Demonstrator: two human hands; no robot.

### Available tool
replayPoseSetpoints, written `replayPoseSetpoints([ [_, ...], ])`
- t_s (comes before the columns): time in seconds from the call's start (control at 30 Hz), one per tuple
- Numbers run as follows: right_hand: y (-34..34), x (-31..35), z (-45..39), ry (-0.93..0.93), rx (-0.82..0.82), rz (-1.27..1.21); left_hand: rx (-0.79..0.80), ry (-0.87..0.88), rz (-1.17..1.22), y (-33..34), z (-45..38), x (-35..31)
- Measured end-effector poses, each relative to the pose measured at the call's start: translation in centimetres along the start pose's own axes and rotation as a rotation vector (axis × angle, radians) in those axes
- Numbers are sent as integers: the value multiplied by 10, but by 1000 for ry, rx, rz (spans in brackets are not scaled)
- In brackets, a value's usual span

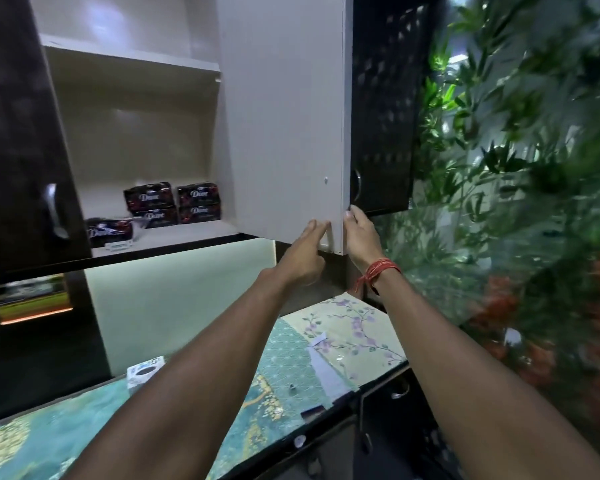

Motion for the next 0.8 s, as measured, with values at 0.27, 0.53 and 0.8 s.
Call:
replayPoseSetpoints([
  [0.27,-13,-40,-37,4,92,24,-49,10,-90,41,-28,-4],
  [0.53,-34,28,-4,-394,-418,25,-264,54,87,4,-19,4],
  [0.8,116,95,7,-377,-44,-235,-573,-109,132,-121,21,99],
])
Point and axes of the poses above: each hand's wrist, its own z-axis away from the middle knuckle, its own y-axis out of the palm, x = y × z, the point moved 9 cm from there along -z, towards the middle knuckle, and after that the axes turned 1 degree about -z, right-handed, at the moved point
